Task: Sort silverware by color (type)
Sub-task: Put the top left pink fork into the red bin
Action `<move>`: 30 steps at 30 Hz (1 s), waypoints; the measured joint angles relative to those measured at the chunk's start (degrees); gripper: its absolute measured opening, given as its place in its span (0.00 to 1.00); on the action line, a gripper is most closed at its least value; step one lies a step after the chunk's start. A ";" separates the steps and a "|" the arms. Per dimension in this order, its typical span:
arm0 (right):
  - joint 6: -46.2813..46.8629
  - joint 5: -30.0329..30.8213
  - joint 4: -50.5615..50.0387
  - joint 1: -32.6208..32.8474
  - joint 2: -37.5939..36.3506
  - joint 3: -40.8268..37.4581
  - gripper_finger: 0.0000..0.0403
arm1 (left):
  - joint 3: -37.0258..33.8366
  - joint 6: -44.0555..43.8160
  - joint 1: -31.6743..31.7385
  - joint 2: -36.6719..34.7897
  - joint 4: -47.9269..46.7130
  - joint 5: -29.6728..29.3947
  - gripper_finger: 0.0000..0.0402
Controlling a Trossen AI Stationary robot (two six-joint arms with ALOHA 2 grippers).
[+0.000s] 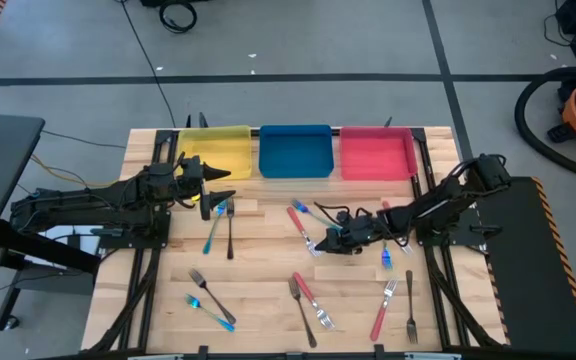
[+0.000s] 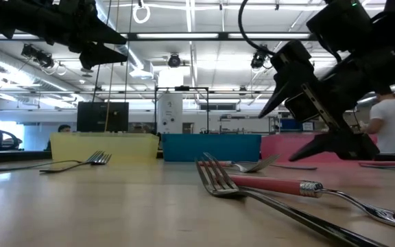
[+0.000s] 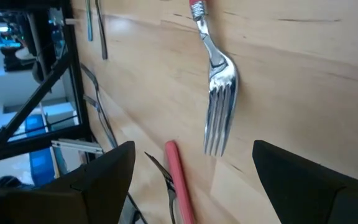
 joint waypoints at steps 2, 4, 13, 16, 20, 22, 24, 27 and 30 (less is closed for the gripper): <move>0.74 1.34 0.02 0.77 0.00 0.00 0.83 | 0.00 0.00 0.00 0.00 0.00 -0.02 0.76; 0.83 2.27 -0.07 1.27 0.00 0.00 0.83 | 0.00 0.00 0.00 0.00 -0.01 0.00 0.76; 2.78 7.58 -0.07 3.32 0.00 0.31 0.83 | -0.02 0.02 0.00 0.00 -0.48 -0.02 0.76; 3.62 9.63 -0.09 4.46 0.00 0.31 0.83 | -0.02 0.00 0.00 0.00 -0.48 -0.01 0.76; 4.79 12.37 -0.13 6.27 0.00 0.31 0.83 | -0.02 0.02 0.00 0.00 -0.57 -0.01 0.76; 5.52 13.73 -0.13 7.23 0.00 0.32 0.83 | -0.02 0.01 0.00 0.00 -0.57 -0.02 0.76; 6.55 15.17 -0.13 7.98 0.00 0.33 0.83 | -0.02 0.02 0.00 0.00 -0.57 0.00 0.76; 6.89 15.91 -0.13 8.30 0.00 0.33 0.83 | -0.02 0.02 0.00 0.00 -0.57 -0.02 0.76; 8.93 12.79 -0.40 7.19 0.00 0.35 0.83 | -0.02 0.01 0.02 0.00 -0.57 0.00 0.76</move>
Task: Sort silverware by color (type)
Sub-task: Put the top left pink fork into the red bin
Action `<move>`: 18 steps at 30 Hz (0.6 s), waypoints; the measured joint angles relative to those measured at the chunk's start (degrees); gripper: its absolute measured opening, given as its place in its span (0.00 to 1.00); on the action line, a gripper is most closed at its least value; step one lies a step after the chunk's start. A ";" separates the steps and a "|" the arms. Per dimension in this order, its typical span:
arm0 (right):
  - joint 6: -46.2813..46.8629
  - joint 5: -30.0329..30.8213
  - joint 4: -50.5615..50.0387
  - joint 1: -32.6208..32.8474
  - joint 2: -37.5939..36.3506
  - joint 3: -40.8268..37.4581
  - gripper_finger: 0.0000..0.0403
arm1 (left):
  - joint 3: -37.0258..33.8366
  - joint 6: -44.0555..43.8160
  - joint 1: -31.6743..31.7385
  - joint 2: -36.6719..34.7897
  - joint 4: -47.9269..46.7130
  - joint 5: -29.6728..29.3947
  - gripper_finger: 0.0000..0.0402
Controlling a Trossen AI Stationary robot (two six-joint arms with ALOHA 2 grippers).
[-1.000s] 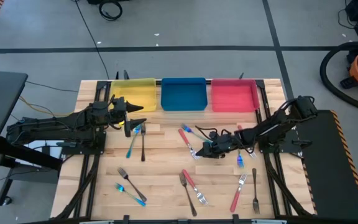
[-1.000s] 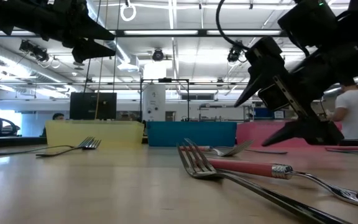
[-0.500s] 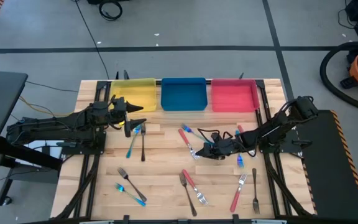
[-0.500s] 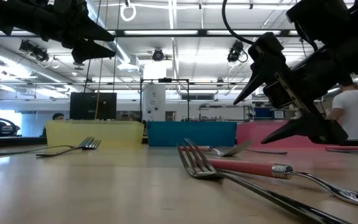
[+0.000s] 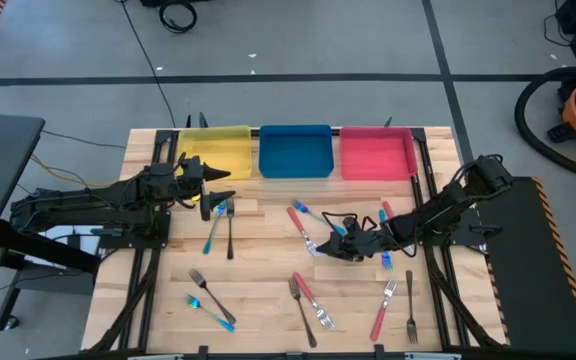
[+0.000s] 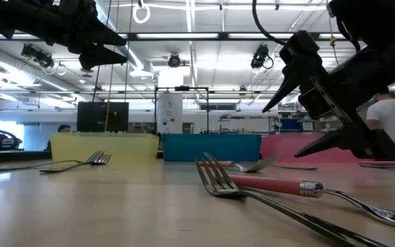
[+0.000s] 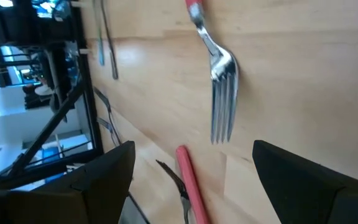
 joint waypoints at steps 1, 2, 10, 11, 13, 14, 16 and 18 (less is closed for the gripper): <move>0.09 -1.29 -0.04 -0.55 0.00 0.00 0.83 | 0.00 0.01 -0.02 0.00 0.00 -0.01 0.76; 0.19 -2.76 -0.02 -1.18 0.00 0.00 0.83 | 0.00 0.01 -0.01 0.00 0.02 -0.01 0.76; -6.92 -11.49 -8.33 -6.20 0.00 5.38 0.83 | 0.00 1.88 -0.02 0.00 0.02 -0.02 0.76; -7.64 -12.53 -10.18 -6.56 0.01 5.90 0.83 | 0.00 2.67 -0.01 0.00 0.02 -0.02 0.76; -8.18 -13.34 -12.08 -6.96 0.00 6.29 0.83 | 0.00 3.20 -0.02 0.00 0.03 -0.02 0.76; -8.16 -13.30 -12.26 -6.96 0.02 6.29 0.83 | 0.00 3.31 -0.02 0.00 0.02 -0.01 0.76; -8.16 -13.14 -12.12 -6.91 0.00 6.29 0.83 | 0.00 3.31 -0.02 0.00 0.03 -0.02 0.76; -7.48 -13.00 -12.14 -6.91 0.00 6.29 0.83 | 0.00 3.31 -0.01 0.00 0.02 -0.02 0.76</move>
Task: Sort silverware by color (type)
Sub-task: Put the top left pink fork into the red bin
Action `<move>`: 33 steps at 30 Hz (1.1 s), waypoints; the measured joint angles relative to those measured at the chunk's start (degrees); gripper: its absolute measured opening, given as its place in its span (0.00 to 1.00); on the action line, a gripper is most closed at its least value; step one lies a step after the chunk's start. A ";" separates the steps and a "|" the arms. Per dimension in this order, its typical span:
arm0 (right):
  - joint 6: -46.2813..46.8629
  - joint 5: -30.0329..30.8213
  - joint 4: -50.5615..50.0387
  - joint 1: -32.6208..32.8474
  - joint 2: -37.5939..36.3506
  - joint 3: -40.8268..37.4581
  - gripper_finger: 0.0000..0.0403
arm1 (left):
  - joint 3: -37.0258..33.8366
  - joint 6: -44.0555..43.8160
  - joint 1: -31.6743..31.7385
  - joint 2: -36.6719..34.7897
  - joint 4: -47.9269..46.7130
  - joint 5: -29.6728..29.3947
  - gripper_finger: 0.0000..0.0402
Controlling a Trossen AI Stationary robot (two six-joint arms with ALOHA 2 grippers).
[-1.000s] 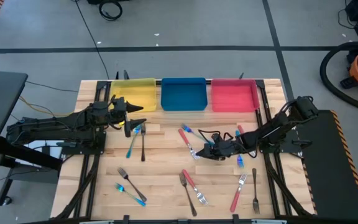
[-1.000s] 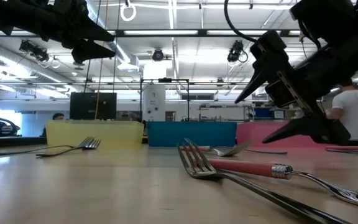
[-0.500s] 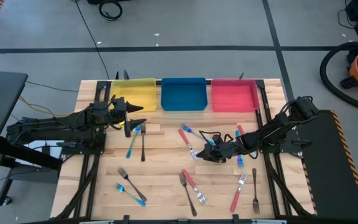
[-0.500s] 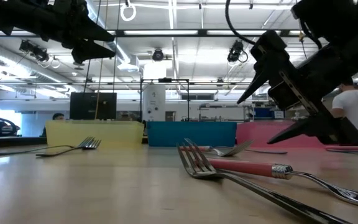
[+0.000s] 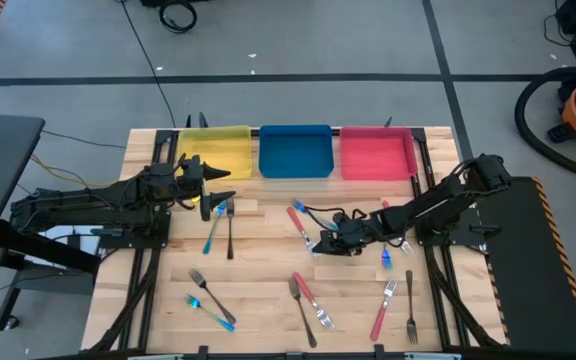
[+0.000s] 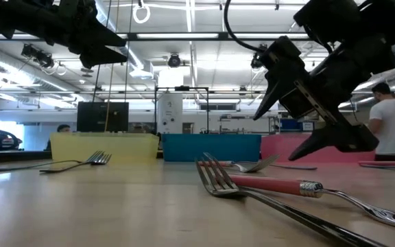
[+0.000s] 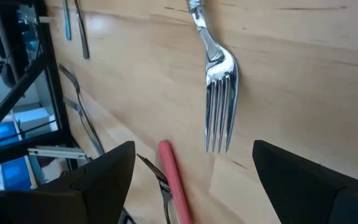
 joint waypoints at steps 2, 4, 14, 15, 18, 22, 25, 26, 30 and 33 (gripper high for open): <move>0.74 0.52 0.00 0.09 0.00 0.00 0.83 | 0.00 -0.19 -0.01 0.00 0.02 0.00 0.76; 1.37 0.95 0.00 0.14 0.00 0.00 0.83 | 0.00 -0.37 -0.01 0.00 0.00 0.00 0.76; 4.86 2.01 -0.06 0.93 0.00 0.00 0.83 | 0.00 -0.37 0.01 0.00 0.03 0.00 0.76; 5.32 2.04 -0.03 1.13 0.00 0.00 0.83 | 0.00 -0.35 0.01 0.00 0.02 0.00 0.76; 7.03 2.53 0.00 1.74 0.02 0.00 0.83 | 0.00 -0.35 0.00 0.00 0.03 0.01 0.76; 7.60 2.90 -1.45 1.78 0.00 1.18 0.83 | 0.00 -0.35 0.01 0.00 0.03 0.01 0.76; 5.72 2.51 -5.59 1.44 0.01 2.93 0.83 | 0.00 -0.33 0.00 0.00 0.03 0.00 0.76; 5.01 2.03 -6.95 1.24 0.02 3.23 0.83 | 0.00 -0.28 -0.01 0.00 0.02 0.00 0.76; 4.90 2.22 -8.24 1.17 0.02 3.35 0.83 | 0.00 -0.26 -0.01 0.00 0.02 0.00 0.76; 5.23 2.28 -6.57 1.27 1.96 3.47 0.83 | 0.00 -0.25 0.00 0.00 0.02 0.01 0.76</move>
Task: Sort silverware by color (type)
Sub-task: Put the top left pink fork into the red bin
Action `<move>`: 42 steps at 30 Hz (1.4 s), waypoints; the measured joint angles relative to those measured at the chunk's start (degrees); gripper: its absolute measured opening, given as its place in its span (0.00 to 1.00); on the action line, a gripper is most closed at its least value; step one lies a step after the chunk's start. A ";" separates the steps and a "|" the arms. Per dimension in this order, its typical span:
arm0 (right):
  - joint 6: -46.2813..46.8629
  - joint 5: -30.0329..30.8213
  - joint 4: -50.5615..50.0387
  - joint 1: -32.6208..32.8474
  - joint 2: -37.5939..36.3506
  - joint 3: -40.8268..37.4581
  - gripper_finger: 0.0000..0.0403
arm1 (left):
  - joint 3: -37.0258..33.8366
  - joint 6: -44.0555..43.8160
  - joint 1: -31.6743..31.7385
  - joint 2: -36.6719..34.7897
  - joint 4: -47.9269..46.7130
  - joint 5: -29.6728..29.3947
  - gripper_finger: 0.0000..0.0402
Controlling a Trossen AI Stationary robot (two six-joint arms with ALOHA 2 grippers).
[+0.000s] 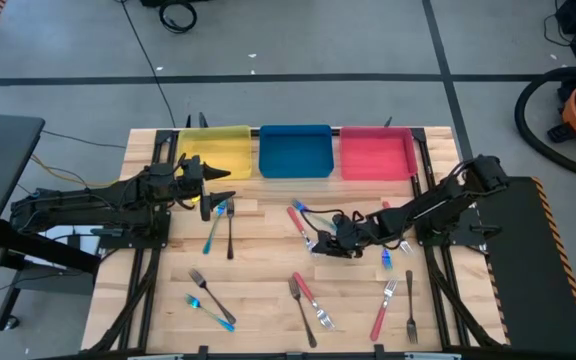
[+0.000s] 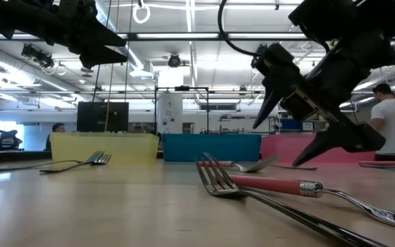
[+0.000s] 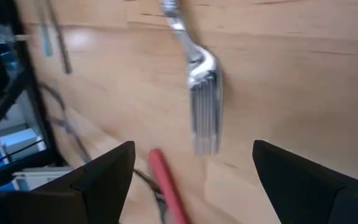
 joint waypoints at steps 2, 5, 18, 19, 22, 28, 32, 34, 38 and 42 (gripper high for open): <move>0.06 -1.09 4.14 -0.03 3.05 0.01 0.83 | 0.00 -0.01 0.01 0.00 0.01 -0.01 0.76; -0.73 -4.37 12.00 -0.39 7.01 0.08 0.83 | 0.00 -0.01 0.01 0.00 -0.02 -0.01 0.76; -4.18 -4.25 11.99 -2.20 6.64 -0.04 0.83 | 0.00 -0.03 0.01 0.00 -0.37 0.00 0.76; -4.60 -4.26 11.22 -2.51 6.24 -0.04 0.83 | 0.00 -0.02 -0.01 0.00 -0.37 0.01 0.76; -5.68 -5.04 9.08 -3.36 5.41 -0.06 0.83 | 0.00 -0.04 0.01 0.00 -0.42 -0.01 0.76; -6.17 -6.54 8.39 -3.50 5.41 -0.04 0.79 | 0.00 -0.04 0.01 0.00 -0.39 0.01 0.76; -6.79 -7.75 7.79 -3.50 5.49 -0.04 0.68 | 0.00 -0.04 0.01 0.00 -0.35 0.00 0.76; -7.18 -8.12 7.23 -3.48 5.51 -0.05 0.61 | 0.00 -0.04 0.01 0.00 -0.33 0.00 0.76; -8.42 -8.60 6.67 -3.45 5.54 -0.10 0.48 | 0.00 -0.04 0.01 0.00 -0.33 -0.01 0.76; -10.73 -8.82 6.77 -3.48 5.54 -0.10 0.37 | 0.00 -0.04 0.01 0.00 -0.32 0.00 0.76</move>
